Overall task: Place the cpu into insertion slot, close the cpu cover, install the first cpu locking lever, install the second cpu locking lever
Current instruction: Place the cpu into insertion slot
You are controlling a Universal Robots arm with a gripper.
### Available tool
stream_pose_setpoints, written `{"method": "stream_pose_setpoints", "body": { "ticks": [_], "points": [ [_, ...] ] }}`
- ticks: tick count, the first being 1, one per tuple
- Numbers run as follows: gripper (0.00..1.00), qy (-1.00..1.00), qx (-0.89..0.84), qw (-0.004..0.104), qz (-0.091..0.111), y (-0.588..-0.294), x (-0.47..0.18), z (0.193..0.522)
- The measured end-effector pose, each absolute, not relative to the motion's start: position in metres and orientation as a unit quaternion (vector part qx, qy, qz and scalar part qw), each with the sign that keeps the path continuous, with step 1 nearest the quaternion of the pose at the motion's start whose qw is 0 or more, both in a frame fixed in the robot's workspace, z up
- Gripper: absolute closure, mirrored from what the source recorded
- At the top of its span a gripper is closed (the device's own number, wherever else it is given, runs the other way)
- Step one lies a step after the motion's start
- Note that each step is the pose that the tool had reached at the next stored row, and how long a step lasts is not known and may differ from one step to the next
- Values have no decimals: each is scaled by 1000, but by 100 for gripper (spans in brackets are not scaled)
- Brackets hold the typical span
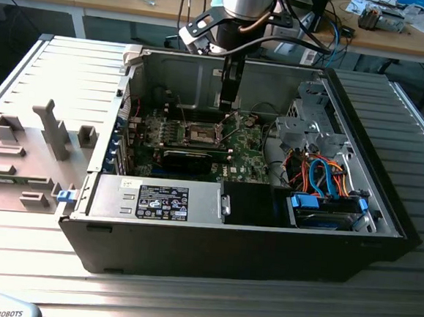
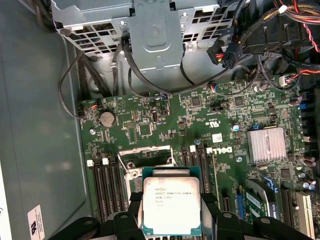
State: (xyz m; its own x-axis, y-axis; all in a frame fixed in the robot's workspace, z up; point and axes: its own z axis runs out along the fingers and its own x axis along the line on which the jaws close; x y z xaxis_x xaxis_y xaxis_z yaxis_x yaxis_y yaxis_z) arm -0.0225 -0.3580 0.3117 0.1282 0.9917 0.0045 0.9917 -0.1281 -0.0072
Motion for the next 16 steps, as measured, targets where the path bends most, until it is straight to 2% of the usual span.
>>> {"method": "stream_pose_setpoints", "body": {
  "ticks": [16],
  "points": [
    [46, -660, -751, 4, 1, -358, -23, 308]
  ]
}}
